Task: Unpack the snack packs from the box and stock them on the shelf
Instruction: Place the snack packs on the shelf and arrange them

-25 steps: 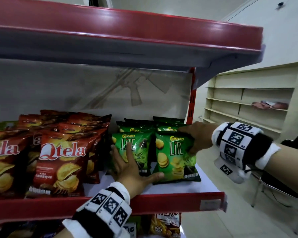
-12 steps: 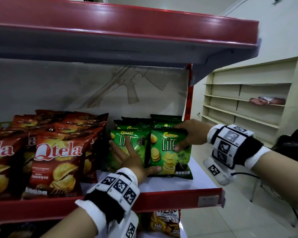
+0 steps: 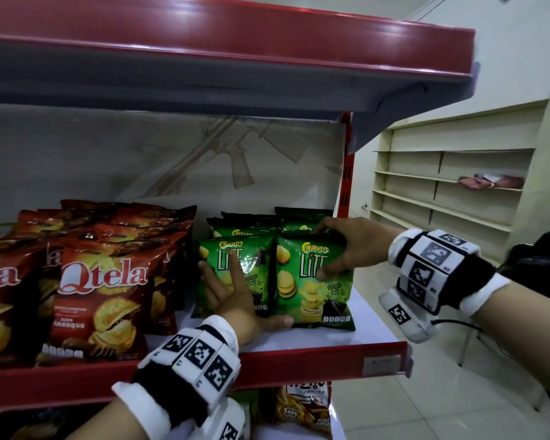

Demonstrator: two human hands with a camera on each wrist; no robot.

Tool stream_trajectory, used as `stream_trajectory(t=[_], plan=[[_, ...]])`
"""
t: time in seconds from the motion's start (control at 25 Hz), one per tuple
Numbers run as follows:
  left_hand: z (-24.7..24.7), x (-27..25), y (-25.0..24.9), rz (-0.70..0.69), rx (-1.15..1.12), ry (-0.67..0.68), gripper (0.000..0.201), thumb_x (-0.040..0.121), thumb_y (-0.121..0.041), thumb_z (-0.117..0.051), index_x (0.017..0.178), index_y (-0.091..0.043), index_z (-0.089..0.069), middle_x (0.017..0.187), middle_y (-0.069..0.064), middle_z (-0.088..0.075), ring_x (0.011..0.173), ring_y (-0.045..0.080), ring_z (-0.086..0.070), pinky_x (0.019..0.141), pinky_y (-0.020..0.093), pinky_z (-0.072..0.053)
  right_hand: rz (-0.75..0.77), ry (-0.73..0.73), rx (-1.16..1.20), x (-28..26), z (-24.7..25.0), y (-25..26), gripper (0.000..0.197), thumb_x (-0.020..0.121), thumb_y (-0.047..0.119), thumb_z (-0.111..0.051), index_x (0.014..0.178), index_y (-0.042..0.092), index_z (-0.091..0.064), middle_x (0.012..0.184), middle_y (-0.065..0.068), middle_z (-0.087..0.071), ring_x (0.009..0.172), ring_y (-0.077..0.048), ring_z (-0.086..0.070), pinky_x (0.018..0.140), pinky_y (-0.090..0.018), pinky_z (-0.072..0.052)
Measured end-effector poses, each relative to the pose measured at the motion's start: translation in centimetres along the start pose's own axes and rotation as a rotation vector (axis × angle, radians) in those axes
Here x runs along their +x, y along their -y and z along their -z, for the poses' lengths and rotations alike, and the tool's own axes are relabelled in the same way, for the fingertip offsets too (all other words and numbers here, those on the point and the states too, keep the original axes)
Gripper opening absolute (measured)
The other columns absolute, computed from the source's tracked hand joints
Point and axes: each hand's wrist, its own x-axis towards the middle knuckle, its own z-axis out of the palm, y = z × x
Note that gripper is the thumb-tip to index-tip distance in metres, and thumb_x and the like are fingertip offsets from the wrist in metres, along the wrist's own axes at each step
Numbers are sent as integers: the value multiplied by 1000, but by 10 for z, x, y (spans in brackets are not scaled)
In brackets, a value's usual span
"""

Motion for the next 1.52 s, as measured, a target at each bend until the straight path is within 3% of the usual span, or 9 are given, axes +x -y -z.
stream_trajectory(t=[0.32, 0.56, 0.68, 0.8, 0.92, 1.12, 1.24, 1.4, 1.52], plan=[[10, -10, 8, -73, -6, -104, 132, 62, -62, -75, 145, -37, 24, 150, 14, 37, 144, 35, 19, 117, 48, -5, 112, -140, 46, -7, 6, 3, 77, 64, 60, -75, 130, 38, -43, 108, 9, -57, 100, -11, -55, 90, -28, -45], [19, -17, 12, -404, -248, -364, 85, 85, -14, -69, 149, -26, -14, 157, 3, -10, 146, 18, -8, 117, 33, -15, 263, -450, 201, -7, 2, 16, 29, 81, 34, -71, 106, 28, -59, 93, 11, -59, 84, 6, -55, 74, -5, -38], [31, -20, 12, -445, -316, -408, 64, 87, -17, -65, 140, -27, -31, 137, -3, -38, 129, 11, -29, 104, 26, -28, 297, -571, 303, -11, -8, 32, 12, 84, 20, -69, 92, 24, -62, 83, 7, -61, 72, 4, -56, 66, -6, -39], [48, -27, 16, -439, -407, -364, 27, 91, -27, -61, 114, -31, -48, 110, -10, -58, 106, 8, -51, 78, 18, -42, 318, -641, 363, -21, -19, 55, 10, 85, 15, -68, 89, 21, -63, 79, 5, -61, 71, -1, -55, 68, -12, -43], [66, -37, 26, -458, -444, -353, 4, 92, -29, -58, 92, -26, -56, 86, -10, -66, 83, 4, -62, 67, 22, -48, 306, -666, 422, -33, -33, 80, 8, 85, 12, -67, 90, 17, -64, 78, 5, -61, 71, -6, -57, 68, -13, -44], [103, -65, 63, -478, -463, -305, 14, 92, -26, -59, 78, -29, -58, 73, -11, -69, 70, 2, -64, 62, 23, -50, 256, -729, 485, -64, -60, 138, 5, 86, 10, -65, 90, 13, -63, 79, -2, -62, 75, -18, -58, 70, -20, -47], [118, -80, 89, -445, -530, -274, 16, 92, -21, -60, 77, -26, -58, 71, -6, -69, 63, 6, -63, 60, 25, -49, 222, -728, 535, -87, -79, 170, 6, 88, 10, -64, 89, 15, -62, 78, -3, -61, 71, -14, -56, 65, -13, -44], [130, -109, 131, -387, -538, -254, 13, 92, -21, -60, 80, -18, -60, 75, -7, -70, 70, 18, -67, 71, 38, -56, 163, -696, 585, -112, -110, 209, 4, 89, 11, -63, 90, 14, -63, 75, -7, -61, 70, -15, -57, 65, -23, -47], [126, -131, 157, -342, -556, -199, 12, 93, -17, -59, 81, -20, -59, 78, -4, -70, 74, 21, -66, 75, 41, -56, 114, -664, 673, -125, -137, 228, 2, 89, 11, -62, 91, 13, -63, 77, -2, -58, 70, -8, -54, 65, -19, -45]])
